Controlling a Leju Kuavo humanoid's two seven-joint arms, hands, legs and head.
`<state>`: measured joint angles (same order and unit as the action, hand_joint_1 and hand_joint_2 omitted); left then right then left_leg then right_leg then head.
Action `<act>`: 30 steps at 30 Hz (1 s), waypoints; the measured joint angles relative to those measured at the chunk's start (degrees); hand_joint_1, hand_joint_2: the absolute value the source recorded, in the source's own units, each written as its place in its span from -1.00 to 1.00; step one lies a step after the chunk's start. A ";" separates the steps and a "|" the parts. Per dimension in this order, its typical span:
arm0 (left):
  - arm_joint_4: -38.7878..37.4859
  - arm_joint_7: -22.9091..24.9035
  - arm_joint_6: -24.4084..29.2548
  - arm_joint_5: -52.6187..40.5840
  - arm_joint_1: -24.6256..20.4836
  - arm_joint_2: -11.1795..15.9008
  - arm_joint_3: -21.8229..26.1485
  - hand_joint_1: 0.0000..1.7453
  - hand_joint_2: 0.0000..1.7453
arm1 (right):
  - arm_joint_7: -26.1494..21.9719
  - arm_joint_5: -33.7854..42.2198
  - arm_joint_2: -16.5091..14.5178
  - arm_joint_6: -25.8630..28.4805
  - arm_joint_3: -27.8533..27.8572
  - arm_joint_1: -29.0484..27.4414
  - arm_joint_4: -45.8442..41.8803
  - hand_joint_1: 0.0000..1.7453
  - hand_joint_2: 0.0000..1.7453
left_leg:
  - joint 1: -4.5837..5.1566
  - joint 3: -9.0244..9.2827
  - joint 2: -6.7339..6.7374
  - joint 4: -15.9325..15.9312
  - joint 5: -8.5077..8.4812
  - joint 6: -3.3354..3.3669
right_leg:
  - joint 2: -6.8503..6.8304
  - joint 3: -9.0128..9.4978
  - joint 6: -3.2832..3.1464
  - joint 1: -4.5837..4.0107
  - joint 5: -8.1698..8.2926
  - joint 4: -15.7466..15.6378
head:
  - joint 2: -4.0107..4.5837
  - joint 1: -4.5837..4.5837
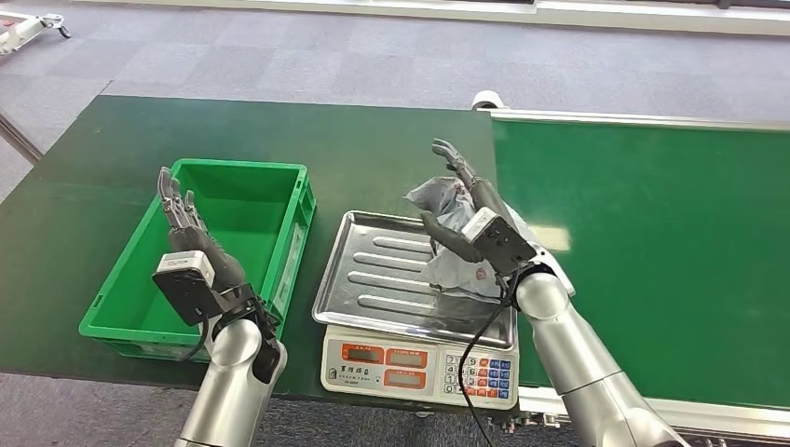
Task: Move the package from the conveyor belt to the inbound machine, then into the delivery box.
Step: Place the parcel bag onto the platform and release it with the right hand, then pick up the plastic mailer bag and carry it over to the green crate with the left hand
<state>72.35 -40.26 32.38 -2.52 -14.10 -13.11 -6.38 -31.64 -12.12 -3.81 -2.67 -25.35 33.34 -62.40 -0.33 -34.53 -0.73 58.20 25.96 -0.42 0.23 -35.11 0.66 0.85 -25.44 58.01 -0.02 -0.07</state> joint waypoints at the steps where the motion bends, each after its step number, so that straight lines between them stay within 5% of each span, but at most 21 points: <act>1: 0.01 0.00 -0.48 0.12 0.01 -0.07 -0.02 -1.00 -1.00 | -1.12 0.15 0.02 1.64 0.73 -0.44 -0.21 -1.00 1.00 | 0.00 0.00 0.00 0.00 0.00 0.00 | 0.00 0.00 0.00 0.00 0.00 0.00 | 0.00 -0.01; 6: 0.95 -0.02 -6.67 1.56 0.08 -0.53 -0.60 -1.00 -1.00 | -7.42 -1.64 0.06 15.55 5.45 -4.69 -6.71 -1.00 1.00 | 0.01 -0.02 -0.03 0.00 0.01 0.01 | -0.01 -0.01 0.00 0.01 -0.01 0.00 | 0.00 0.00; 10: 1.03 -0.02 -13.07 1.98 -0.02 -0.92 -1.65 -1.00 1.00 | -8.41 -4.70 0.81 29.94 8.12 -8.49 -15.77 -1.00 1.00 | 0.02 -0.03 0.01 0.00 0.04 0.02 | 0.01 -0.05 0.01 0.02 -0.01 -0.01 | 0.00 0.00; 15: -0.52 -0.01 -15.58 -0.63 -1.16 -1.11 -3.45 -1.00 1.00 | -8.55 -6.05 2.81 39.91 10.93 -12.24 -24.05 -1.00 1.00 | 0.03 0.01 0.03 0.00 0.06 0.02 | 0.01 -0.05 0.01 0.02 -0.01 -0.02 | 0.00 0.00; 24: -16.59 1.24 -17.64 -10.13 -10.03 -1.28 -7.11 -1.00 1.00 | -8.47 -4.80 3.81 33.89 19.20 -20.32 -24.82 -1.00 1.00 | 0.02 0.05 0.06 0.00 0.02 0.02 | 0.04 -0.01 0.01 0.02 0.06 -0.03 | 0.00 -0.01; 30: -33.88 13.75 -17.00 -25.79 -19.99 -2.73 -11.24 -1.00 1.00 | -8.34 -2.27 3.52 28.72 22.05 -22.96 -19.71 -1.00 1.00 | 0.03 0.01 0.02 0.00 0.01 0.03 | 0.01 0.03 0.02 0.03 0.07 -0.03 | 0.00 0.00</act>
<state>38.47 -26.51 15.37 -28.31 -34.09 -15.85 -17.62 -39.99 -14.39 -0.28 26.05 -3.31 10.38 -82.11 -0.30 -34.51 -0.70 58.20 25.97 -0.39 0.24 -35.08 0.68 0.88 -25.37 57.98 -0.02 -0.07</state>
